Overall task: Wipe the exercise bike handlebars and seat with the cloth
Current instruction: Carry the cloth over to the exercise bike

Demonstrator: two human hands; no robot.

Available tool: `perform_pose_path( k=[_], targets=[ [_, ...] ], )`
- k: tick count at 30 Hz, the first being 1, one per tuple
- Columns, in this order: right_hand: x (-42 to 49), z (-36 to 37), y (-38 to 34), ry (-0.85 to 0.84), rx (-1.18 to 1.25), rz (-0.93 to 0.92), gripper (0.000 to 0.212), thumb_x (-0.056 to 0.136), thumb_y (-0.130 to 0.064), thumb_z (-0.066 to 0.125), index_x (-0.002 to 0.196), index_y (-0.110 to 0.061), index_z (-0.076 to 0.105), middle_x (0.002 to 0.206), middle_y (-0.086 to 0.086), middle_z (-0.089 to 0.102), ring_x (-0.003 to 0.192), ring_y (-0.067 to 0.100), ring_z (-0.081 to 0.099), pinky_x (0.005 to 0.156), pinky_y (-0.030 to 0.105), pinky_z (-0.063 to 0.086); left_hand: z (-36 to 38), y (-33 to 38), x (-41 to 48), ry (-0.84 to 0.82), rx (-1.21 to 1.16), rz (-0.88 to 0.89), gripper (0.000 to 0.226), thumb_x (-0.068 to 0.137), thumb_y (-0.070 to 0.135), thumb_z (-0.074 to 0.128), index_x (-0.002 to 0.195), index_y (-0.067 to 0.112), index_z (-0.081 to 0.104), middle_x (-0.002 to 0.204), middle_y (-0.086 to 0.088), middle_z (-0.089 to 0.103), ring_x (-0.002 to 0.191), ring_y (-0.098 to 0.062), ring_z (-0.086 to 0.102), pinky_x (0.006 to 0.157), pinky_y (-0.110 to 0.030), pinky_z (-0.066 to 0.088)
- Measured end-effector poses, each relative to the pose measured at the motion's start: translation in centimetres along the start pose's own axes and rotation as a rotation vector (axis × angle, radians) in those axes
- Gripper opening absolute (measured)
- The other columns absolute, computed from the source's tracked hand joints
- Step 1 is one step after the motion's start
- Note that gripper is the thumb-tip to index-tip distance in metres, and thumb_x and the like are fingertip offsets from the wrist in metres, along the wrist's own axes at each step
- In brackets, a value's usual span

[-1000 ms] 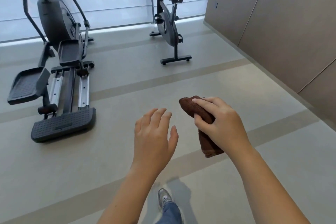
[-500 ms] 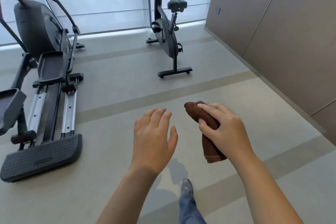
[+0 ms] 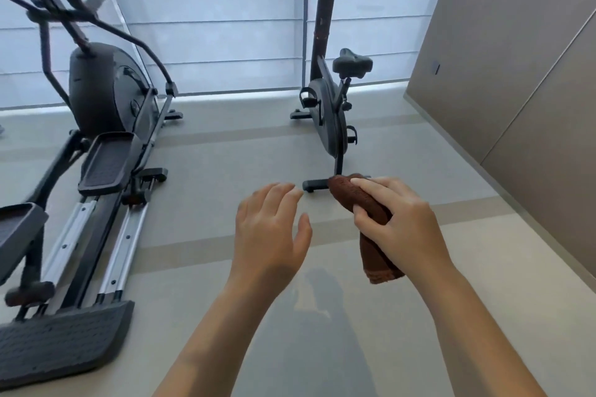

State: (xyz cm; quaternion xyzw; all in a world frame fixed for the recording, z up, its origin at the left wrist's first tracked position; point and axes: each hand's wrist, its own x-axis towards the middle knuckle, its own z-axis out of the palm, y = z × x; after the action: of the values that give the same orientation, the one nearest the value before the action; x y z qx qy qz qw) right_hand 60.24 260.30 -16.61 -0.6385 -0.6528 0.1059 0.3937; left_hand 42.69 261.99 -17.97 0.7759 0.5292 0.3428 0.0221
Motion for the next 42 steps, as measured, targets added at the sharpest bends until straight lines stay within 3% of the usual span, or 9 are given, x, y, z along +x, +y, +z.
perform_pose_path(
  k=[4, 9, 13, 18, 23, 29, 35, 42],
  targets=[
    [6.1, 1.5, 2.3, -0.022, 0.031, 0.018, 0.036, 0.078, -0.02, 0.064, 0.113, -0.027, 0.063, 0.108, -0.009, 0.06, 0.098, 0.017, 0.056, 0.085, 0.033, 0.048, 3.0, -1.7, 5.2, 0.033, 0.045, 0.024, 0.029, 0.079, 0.017, 0.055, 0.104, 0.005, 0.064, 0.108, -0.009, 0.066, 0.104, -0.029, 0.059, 0.088, -0.04, 0.042],
    [13.6, 4.6, 5.5, -0.038, 0.041, 0.038, 0.035, 0.078, -0.021, 0.064, 0.112, -0.028, 0.064, 0.109, -0.009, 0.06, 0.099, 0.017, 0.055, 0.086, 0.032, 0.047, 7.4, -5.0, 12.2, 0.011, 0.06, 0.033, 0.036, 0.082, 0.024, 0.042, 0.104, 0.005, 0.064, 0.107, -0.009, 0.066, 0.102, -0.029, 0.059, 0.086, -0.04, 0.044],
    [21.3, 8.0, 7.2, -0.04, 0.011, 0.018, 0.036, 0.078, -0.022, 0.064, 0.113, -0.027, 0.063, 0.109, -0.009, 0.061, 0.094, 0.014, 0.057, 0.083, 0.027, 0.046, 11.0, -8.9, 19.0, 0.007, 0.067, 0.042, 0.03, 0.08, 0.019, 0.054, 0.104, 0.005, 0.064, 0.107, -0.01, 0.066, 0.102, -0.029, 0.059, 0.086, -0.041, 0.044],
    [33.8, 12.6, 7.1, -0.04, -0.023, -0.015, 0.036, 0.078, -0.021, 0.064, 0.114, -0.026, 0.063, 0.109, -0.008, 0.061, 0.093, 0.018, 0.057, 0.083, 0.033, 0.049, 13.8, -15.2, 30.6, 0.028, 0.067, 0.035, 0.028, 0.08, 0.014, 0.062, 0.105, 0.004, 0.063, 0.109, -0.012, 0.065, 0.105, -0.031, 0.058, 0.088, -0.043, 0.043],
    [45.3, 16.6, 6.9, -0.001, -0.058, -0.055, 0.036, 0.076, -0.019, 0.066, 0.112, -0.024, 0.065, 0.108, -0.005, 0.063, 0.096, 0.019, 0.057, 0.085, 0.035, 0.049, 15.6, -21.2, 41.4, 0.09, 0.085, 0.045, 0.035, 0.083, 0.025, 0.044, 0.105, 0.005, 0.063, 0.109, -0.01, 0.065, 0.105, -0.029, 0.057, 0.087, -0.042, 0.042],
    [54.4, 21.7, 8.7, -0.02, -0.035, -0.07, 0.036, 0.077, -0.017, 0.066, 0.112, -0.019, 0.065, 0.107, -0.001, 0.064, 0.095, 0.02, 0.059, 0.085, 0.039, 0.05, 19.6, -26.0, 49.1, 0.063, 0.092, 0.017, 0.032, 0.078, 0.02, 0.056, 0.105, 0.005, 0.063, 0.108, -0.011, 0.066, 0.105, -0.031, 0.058, 0.088, -0.043, 0.043],
    [64.2, 26.5, 11.6, -0.037, 0.021, -0.085, 0.035, 0.077, -0.014, 0.067, 0.112, -0.019, 0.065, 0.107, -0.002, 0.064, 0.096, 0.018, 0.059, 0.088, 0.033, 0.048, 24.1, -30.7, 57.8, 0.031, 0.118, 0.009, 0.038, 0.083, 0.029, 0.041, 0.105, 0.007, 0.063, 0.109, -0.01, 0.065, 0.106, -0.029, 0.058, 0.088, -0.042, 0.043],
    [79.9, 29.5, 16.2, 0.035, 0.076, -0.112, 0.034, 0.078, -0.017, 0.066, 0.112, -0.02, 0.064, 0.108, -0.001, 0.063, 0.098, 0.017, 0.058, 0.088, 0.036, 0.049, 29.9, -34.5, 72.6, 0.082, 0.183, 0.06, 0.032, 0.077, 0.022, 0.056, 0.104, 0.005, 0.064, 0.107, -0.011, 0.066, 0.104, -0.032, 0.058, 0.088, -0.044, 0.044]
  ],
)
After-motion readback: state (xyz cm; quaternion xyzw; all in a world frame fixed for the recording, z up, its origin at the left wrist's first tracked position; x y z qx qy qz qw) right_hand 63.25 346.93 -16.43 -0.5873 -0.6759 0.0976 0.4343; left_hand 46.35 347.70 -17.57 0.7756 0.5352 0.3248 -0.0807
